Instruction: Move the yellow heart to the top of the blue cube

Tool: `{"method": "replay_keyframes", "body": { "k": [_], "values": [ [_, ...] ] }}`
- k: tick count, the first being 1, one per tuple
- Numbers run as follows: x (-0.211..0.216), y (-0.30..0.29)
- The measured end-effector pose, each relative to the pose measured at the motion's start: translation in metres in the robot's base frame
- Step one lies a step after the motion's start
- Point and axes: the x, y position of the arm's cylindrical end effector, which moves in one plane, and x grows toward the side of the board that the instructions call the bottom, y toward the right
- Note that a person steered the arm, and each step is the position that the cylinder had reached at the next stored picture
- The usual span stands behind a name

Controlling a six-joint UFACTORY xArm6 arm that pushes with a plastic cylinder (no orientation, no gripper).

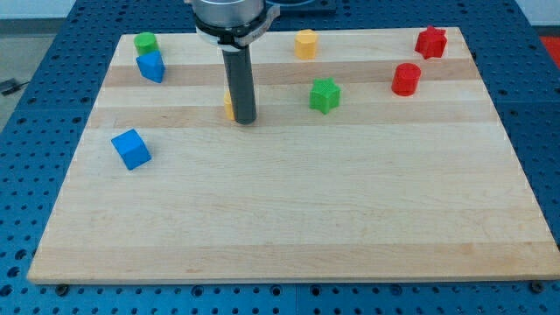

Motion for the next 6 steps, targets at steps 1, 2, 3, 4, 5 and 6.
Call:
{"method": "replay_keyframes", "body": {
  "k": [1,2,3,4,5,6],
  "values": [
    [-0.001,0.007],
    [-0.003,0.036],
    [-0.022,0.042],
    [-0.041,0.040],
    [-0.040,0.015],
    [-0.018,0.000]
  ]
}}
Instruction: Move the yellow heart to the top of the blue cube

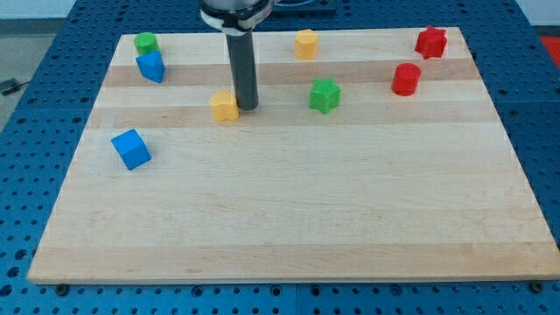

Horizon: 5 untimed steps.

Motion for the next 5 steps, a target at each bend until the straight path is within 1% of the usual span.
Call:
{"method": "replay_keyframes", "body": {
  "k": [1,5],
  "values": [
    [0.007,-0.015],
    [0.007,-0.102]
  ]
}}
